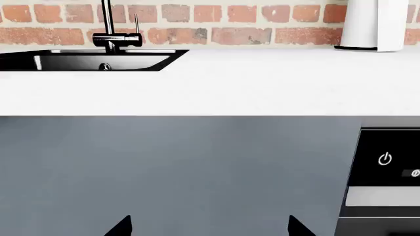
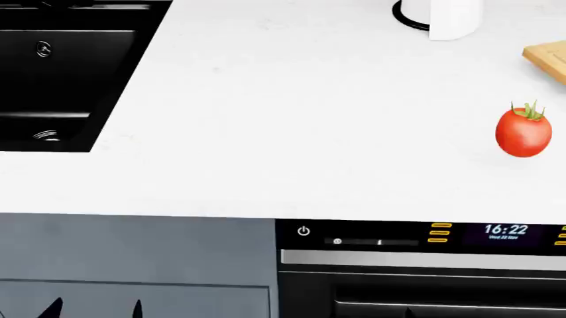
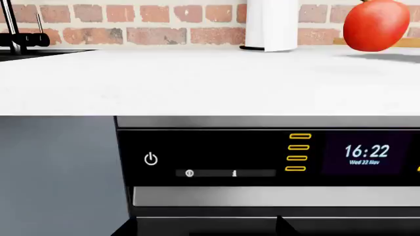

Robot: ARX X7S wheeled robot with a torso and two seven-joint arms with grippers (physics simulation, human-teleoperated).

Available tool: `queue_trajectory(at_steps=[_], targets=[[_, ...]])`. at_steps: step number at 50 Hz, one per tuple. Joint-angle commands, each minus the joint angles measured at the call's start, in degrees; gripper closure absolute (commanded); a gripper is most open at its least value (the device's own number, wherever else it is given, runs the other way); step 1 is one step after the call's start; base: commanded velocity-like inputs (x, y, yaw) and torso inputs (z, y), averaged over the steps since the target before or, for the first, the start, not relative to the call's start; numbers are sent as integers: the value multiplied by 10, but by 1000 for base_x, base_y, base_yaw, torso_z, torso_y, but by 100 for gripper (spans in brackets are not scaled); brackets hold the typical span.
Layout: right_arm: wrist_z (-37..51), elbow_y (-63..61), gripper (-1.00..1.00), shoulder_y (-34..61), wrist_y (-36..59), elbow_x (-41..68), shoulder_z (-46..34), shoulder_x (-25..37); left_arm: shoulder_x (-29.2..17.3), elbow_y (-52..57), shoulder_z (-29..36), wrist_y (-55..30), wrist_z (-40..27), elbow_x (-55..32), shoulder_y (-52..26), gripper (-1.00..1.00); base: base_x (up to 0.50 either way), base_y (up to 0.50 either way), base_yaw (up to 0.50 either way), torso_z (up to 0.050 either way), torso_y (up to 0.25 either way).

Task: Place the avocado, onion, tomato and bell pepper on the cutting board.

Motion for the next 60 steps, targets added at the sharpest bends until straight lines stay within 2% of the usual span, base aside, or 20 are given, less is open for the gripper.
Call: queue_trajectory(at_steps=[1, 3, 20, 60], targets=[[45, 0, -100, 0, -4, 37, -45, 37, -3, 7, 2, -3, -2, -3, 4, -100, 0, 0, 0, 0, 0], [48, -2, -100, 1, 0, 36, -49, 39, -7, 27, 17, -24, -18, -5, 1, -100, 0, 0, 0, 0, 0], [71, -47, -100, 9, 50, 33, -70, 50, -34, -1, 46, 18, -51, -27, 2, -100, 0, 0, 0, 0, 0], [100, -47, -100, 8, 33, 44, -97, 74, -61, 8, 79, 27, -88, -44, 4, -100, 0, 162, 0, 0, 0]])
